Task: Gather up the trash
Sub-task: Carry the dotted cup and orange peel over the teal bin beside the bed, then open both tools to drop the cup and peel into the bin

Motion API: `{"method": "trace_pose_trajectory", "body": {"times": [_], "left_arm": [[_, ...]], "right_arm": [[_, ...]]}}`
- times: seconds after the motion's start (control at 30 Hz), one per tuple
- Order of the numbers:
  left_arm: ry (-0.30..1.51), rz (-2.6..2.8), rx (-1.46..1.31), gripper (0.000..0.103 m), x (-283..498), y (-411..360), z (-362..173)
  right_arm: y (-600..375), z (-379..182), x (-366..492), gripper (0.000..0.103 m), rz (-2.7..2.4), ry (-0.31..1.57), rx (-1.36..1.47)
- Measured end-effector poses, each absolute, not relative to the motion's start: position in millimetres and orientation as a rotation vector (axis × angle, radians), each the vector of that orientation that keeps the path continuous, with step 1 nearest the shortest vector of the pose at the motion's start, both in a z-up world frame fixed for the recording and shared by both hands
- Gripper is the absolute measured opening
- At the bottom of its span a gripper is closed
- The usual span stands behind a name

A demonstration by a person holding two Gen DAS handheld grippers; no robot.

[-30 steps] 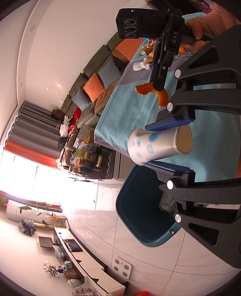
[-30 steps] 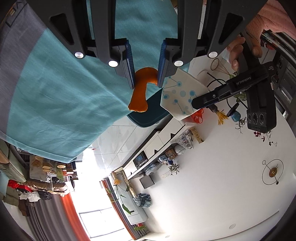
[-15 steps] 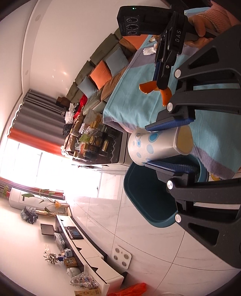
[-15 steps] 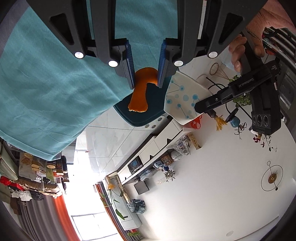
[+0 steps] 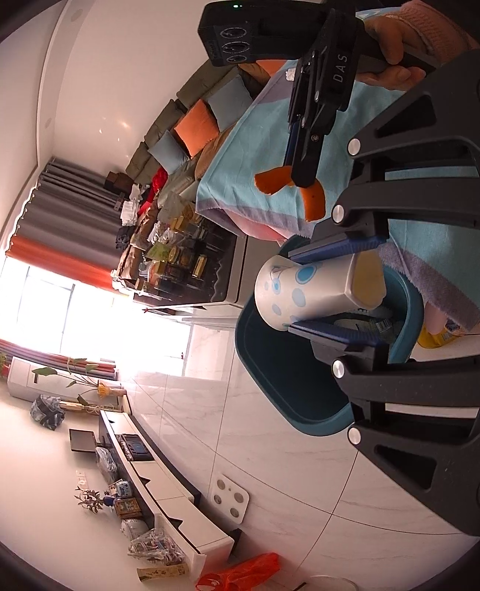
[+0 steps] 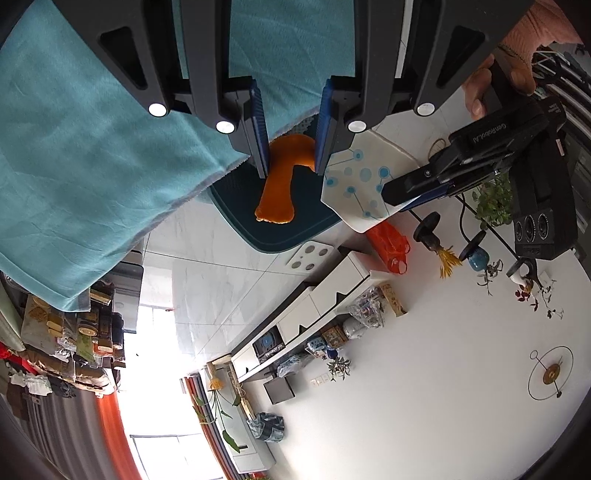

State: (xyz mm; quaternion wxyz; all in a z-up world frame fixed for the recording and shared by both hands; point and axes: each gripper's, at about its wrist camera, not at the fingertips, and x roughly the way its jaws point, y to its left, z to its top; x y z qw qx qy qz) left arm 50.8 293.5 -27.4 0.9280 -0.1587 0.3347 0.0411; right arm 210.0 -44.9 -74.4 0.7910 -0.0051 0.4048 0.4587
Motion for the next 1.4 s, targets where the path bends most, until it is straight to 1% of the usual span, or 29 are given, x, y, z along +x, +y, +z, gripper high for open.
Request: {"method": "trace_pose_trajectory", "body": {"times": [0.53,0.6,0.8,0.87,0.93,1.07,1.1,1.13,1.3,1.37,1.4], "left_arm": [[0.778,0.134,-0.337,0.033,97,306,-74],[0.789,0.14,-0.335,0.034,102,305,-79],[0.831,0.15,-0.36,0.034,117,310,-98],[0.839,0.157,-0.36,0.037,118,311,-102],[0.838,0.173,-0.364,0.046,119,313,-105],[0.832,0.181,-0.37,0.046,118,313,-105],[0.825,0.182,-0.365,0.047,117,311,-103],[0.814,0.183,-0.358,0.049,115,309,-100],[0.752,0.171,-0.335,0.056,102,296,-80],[0.724,0.152,-0.33,0.057,96,290,-72],[0.709,0.134,-0.323,0.058,93,283,-66]], "right_arm": [[7,-107,228,0.025,0.942,0.992,-0.1],[11,-107,228,0.027,0.94,1.001,-0.107],[16,-105,232,0.027,0.935,1.009,-0.091],[14,-106,231,0.027,0.938,1.01,-0.09],[11,-105,231,0.027,0.942,1.009,-0.082],[0,-104,231,0.027,0.945,1.003,-0.06],[-4,-103,230,0.029,0.945,0.998,-0.052],[-8,-102,229,0.031,0.945,0.997,-0.042],[-30,-92,220,0.033,0.959,0.961,-0.008],[-40,-85,215,0.034,0.962,0.936,-0.002],[-47,-81,212,0.036,0.964,0.921,0.005]]}}
